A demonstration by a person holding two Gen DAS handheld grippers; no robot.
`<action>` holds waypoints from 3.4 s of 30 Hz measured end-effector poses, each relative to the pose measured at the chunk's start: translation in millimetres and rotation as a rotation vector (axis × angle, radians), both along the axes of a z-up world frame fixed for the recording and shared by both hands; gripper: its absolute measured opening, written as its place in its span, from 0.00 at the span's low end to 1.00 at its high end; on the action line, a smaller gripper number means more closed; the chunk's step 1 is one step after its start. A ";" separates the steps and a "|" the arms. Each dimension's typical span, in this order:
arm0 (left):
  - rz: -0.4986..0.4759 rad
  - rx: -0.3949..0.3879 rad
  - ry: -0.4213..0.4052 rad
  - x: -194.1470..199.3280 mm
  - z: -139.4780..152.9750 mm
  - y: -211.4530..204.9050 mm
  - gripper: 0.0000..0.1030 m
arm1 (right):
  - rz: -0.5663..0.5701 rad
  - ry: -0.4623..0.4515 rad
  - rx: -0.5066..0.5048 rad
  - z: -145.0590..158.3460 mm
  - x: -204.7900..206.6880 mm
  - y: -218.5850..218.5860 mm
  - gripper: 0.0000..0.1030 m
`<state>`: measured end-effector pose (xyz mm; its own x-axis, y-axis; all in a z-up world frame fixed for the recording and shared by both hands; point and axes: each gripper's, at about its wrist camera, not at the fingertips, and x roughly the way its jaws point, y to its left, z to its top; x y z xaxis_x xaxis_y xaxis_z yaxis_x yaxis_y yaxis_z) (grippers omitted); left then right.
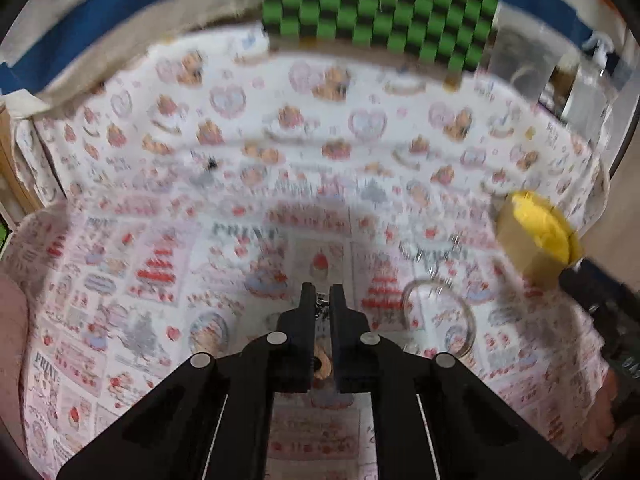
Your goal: Organize jewelry
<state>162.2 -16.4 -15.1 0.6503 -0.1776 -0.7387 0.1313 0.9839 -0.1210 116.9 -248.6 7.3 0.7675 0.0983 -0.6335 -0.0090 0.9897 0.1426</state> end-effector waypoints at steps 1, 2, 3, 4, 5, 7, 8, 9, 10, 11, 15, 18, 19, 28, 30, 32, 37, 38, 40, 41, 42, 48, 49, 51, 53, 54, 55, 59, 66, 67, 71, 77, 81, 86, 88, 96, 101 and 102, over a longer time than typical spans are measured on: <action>0.007 -0.017 -0.017 -1.3 3.3 3.8 0.06 | 0.002 0.008 0.007 -0.5 1.0 0.9 0.74; 0.015 -0.038 -0.031 -2.3 5.8 7.8 0.05 | 0.005 0.017 0.014 -0.9 2.3 2.1 0.73; 0.019 -0.049 -0.035 -1.6 6.9 10.8 0.05 | 0.012 0.035 0.028 -1.5 4.7 4.1 0.72; 0.020 -0.056 -0.034 -0.2 7.5 13.8 0.05 | 0.018 0.057 0.046 -2.1 7.2 6.5 0.69; 0.026 -0.062 -0.032 1.5 7.7 15.5 0.05 | 0.025 0.074 0.060 -2.5 8.9 9.0 0.67; 0.051 -0.078 -0.035 1.9 10.7 22.7 0.05 | 0.064 0.116 0.094 -3.6 13.0 18.7 0.62; 0.064 -0.076 -0.049 1.6 13.2 24.3 0.05 | 0.089 0.135 0.099 -4.4 14.6 25.6 0.59; 0.079 -0.065 -0.074 -0.9 16.1 24.9 0.05 | 0.112 0.153 0.097 -5.4 15.9 33.4 0.56; 0.096 -0.049 -0.107 -4.1 19.2 24.6 0.05 | 0.142 0.173 0.090 -7.0 17.7 44.5 0.54; 0.115 -0.031 -0.142 -8.4 24.3 26.7 0.05 | 0.162 0.184 0.086 -8.5 18.6 52.2 0.50; 0.174 0.054 -0.236 -16.9 32.9 25.3 0.05 | 0.250 0.242 0.094 -18.8 24.3 87.9 0.38; 0.152 -0.028 -0.206 -15.6 33.7 35.4 0.05 | 0.289 0.264 0.107 -25.1 27.0 106.0 0.32; 0.156 -0.042 -0.203 -15.2 34.5 38.9 0.05 | 0.300 0.274 0.110 -27.6 29.7 112.2 0.30; 0.205 -0.025 -0.242 -17.9 39.4 46.7 0.05 | 0.327 0.332 0.155 -44.6 41.2 125.6 0.12; 0.206 -0.004 -0.254 -18.5 39.8 44.4 0.05 | 0.321 0.319 0.160 -44.5 40.7 122.8 0.11; 0.192 -0.008 -0.252 -18.3 38.7 42.1 0.05 | 0.321 0.296 0.146 -41.3 38.0 121.4 0.08; 0.184 -0.002 -0.291 -22.7 40.1 38.0 0.05 | 0.326 0.256 0.150 -27.8 29.0 108.3 0.08; 0.186 -0.003 -0.306 -24.5 41.4 38.2 0.05 | 0.322 0.247 0.153 -24.1 26.9 103.6 0.08; 0.193 -0.029 -0.329 -28.1 43.7 40.3 0.05 | 0.311 0.219 0.157 -14.9 22.0 92.1 0.08; 0.197 -0.046 -0.335 -28.9 44.4 41.8 0.05 | 0.306 0.207 0.159 -11.6 20.2 88.0 0.08; 0.197 -0.059 -0.338 -29.7 44.6 42.7 0.05 | 0.299 0.187 0.163 -6.4 17.8 80.9 0.08; 0.176 -0.055 -0.385 -33.1 46.3 36.8 0.05 | 0.229 0.109 0.211 14.8 16.1 33.7 0.08; 0.174 -0.053 -0.391 -33.2 46.0 35.7 0.05 | 0.215 0.095 0.220 17.5 16.1 24.7 0.08; 0.169 -0.046 -0.399 -32.8 45.2 33.4 0.05 | 0.170 0.051 0.223 23.6 15.5 5.9 0.08; 0.160 -0.042 -0.397 -31.9 43.9 31.2 0.05 | 0.111 0.002 0.219 28.2 17.5 -15.0 0.08; 0.157 -0.040 -0.395 -31.4 43.1 30.4 0.05 | 0.081 -0.012 0.215 28.6 19.4 -24.7 0.08; 0.155 -0.042 -0.390 -30.6 42.2 29.8 0.05 | 0.055 -0.021 0.213 28.6 22.2 -34.6 0.08; 0.143 -0.065 -0.348 -25.9 37.6 29.6 0.05 | -0.023 0.020 0.278 15.5 36.1 -74.5 0.08; 0.067 -0.095 -0.303 -25.7 34.1 19.0 0.05 | -0.014 0.061 0.324 -5.6 50.8 -98.0 0.12; 0.050 -0.109 -0.290 -25.5 35.4 16.0 0.05 | -0.012 0.055 0.333 -7.4 51.4 -99.1 0.18; -0.001 -0.146 -0.264 -26.0 47.6 -4.7 0.05 | -0.039 0.029 0.304 -5.9 48.5 -105.0 0.42; -0.195 -0.105 -0.267 -17.0 73.0 -74.8 0.06 | -0.125 -0.027 0.307 4.3 37.2 -134.3 0.70; -0.255 -0.129 -0.234 -2.5 76.0 -120.9 0.06 | -0.173 -0.034 0.312 2.9 33.8 -148.0 0.82; -0.331 -0.147 -0.204 15.2 71.0 -177.0 0.06 | -0.202 0.006 0.379 -7.8 33.8 -162.4 0.85; -0.354 -0.154 -0.181 21.1 68.2 -194.6 0.06 | -0.228 0.006 0.392 -10.1 32.0 -169.7 0.86; -0.385 -0.098 -0.156 32.5 59.9 -228.3 0.09 | -0.307 0.036 0.395 -14.0 33.4 -186.4 0.88; -0.381 -0.061 -0.228 21.7 71.7 -218.7 0.43 | -0.292 0.021 0.398 -8.0 30.7 -181.9 0.89; -0.374 -0.052 -0.246 18.6 74.4 -214.1 0.46 | -0.298 0.014 0.379 -6.2 29.8 -180.0 0.89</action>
